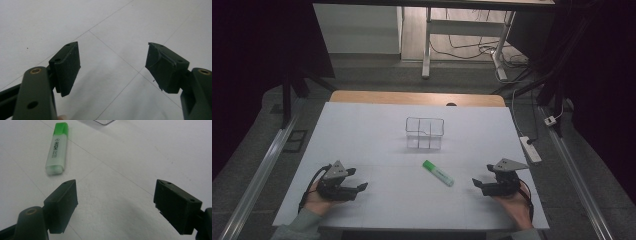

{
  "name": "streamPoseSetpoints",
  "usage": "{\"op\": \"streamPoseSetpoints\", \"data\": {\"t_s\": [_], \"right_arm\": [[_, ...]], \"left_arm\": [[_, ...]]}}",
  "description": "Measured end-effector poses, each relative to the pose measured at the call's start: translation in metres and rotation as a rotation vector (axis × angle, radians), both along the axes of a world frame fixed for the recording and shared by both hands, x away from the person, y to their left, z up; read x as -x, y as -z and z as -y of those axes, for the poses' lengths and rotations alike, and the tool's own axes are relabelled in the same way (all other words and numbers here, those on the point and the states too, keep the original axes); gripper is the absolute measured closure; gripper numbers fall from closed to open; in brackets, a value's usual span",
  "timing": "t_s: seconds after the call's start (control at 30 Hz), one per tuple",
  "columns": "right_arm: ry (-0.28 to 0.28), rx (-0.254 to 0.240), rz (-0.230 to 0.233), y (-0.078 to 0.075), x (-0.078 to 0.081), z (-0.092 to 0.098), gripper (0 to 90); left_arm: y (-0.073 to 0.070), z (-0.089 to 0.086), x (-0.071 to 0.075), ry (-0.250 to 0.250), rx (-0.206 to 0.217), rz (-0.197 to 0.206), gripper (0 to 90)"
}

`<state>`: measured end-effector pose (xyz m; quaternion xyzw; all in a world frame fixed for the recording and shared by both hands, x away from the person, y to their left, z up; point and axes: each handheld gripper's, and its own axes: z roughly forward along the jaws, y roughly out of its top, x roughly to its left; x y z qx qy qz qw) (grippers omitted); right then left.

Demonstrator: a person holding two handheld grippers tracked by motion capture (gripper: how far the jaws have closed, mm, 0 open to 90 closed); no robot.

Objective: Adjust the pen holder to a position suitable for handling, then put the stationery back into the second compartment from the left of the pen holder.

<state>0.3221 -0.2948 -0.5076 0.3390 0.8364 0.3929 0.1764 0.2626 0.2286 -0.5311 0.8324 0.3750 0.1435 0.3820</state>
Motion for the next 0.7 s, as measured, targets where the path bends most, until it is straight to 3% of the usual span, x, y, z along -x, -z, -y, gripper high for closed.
{"op": "streamPoseSetpoints", "data": {"t_s": [0.17, 0.3, 0.7], "right_arm": [[-0.012, -0.008, 0.005, -0.003, -0.001, -0.007, 18.9], [-0.028, -0.042, 0.017, -0.010, -0.002, -0.015, 19.8], [-0.062, -0.043, 0.016, -0.018, 0.000, -0.034, 20.8]], "left_arm": [[0.001, 0.002, -0.001, 0.001, -0.011, -0.005, 27.5], [0.001, 0.003, 0.000, 0.006, -0.014, -0.001, 27.5], [0.001, 0.002, 0.000, 0.003, -0.007, -0.004, 27.5]]}}
